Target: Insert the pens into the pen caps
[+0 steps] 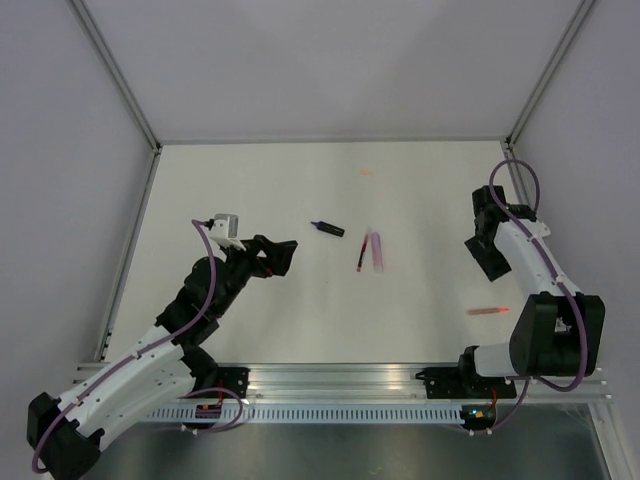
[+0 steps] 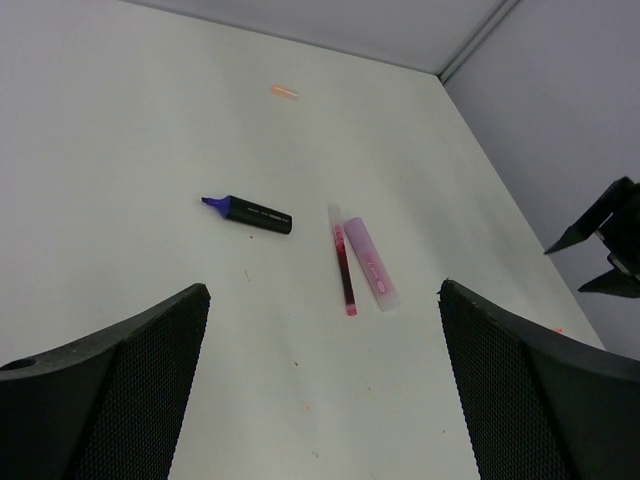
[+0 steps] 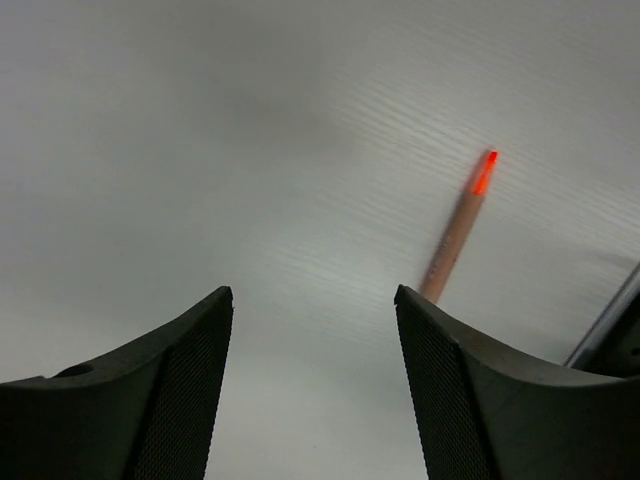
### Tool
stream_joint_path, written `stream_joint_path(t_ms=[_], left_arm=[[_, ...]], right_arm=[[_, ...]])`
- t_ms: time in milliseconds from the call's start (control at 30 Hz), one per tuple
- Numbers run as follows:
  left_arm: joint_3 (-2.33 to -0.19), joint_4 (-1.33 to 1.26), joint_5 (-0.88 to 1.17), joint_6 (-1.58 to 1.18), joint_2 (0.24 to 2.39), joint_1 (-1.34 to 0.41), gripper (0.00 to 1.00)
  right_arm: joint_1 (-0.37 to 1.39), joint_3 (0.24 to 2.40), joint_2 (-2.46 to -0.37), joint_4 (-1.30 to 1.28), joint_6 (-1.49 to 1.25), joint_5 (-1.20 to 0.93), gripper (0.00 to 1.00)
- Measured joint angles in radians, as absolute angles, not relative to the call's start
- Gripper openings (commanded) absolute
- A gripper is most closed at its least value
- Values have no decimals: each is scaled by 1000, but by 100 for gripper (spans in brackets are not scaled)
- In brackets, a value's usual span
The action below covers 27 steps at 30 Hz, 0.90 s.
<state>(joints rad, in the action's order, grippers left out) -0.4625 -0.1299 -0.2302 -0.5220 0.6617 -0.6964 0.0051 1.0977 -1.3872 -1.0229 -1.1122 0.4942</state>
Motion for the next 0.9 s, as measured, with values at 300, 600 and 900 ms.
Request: stream_joint_path(t_ms=[300, 600, 900], left_arm=[[-462, -128, -230, -522, 682, -696, 100], [-463, -128, -230, -522, 677, -696, 100], [-463, -128, -230, -522, 676, -696, 100]], right_arm=[[-141, 850, -1411, -1039, -1168, 395, 66], [-144, 783, -1429, -994, -1190, 380, 63], [-151, 728, -1433, -918, -1202, 374, 23]])
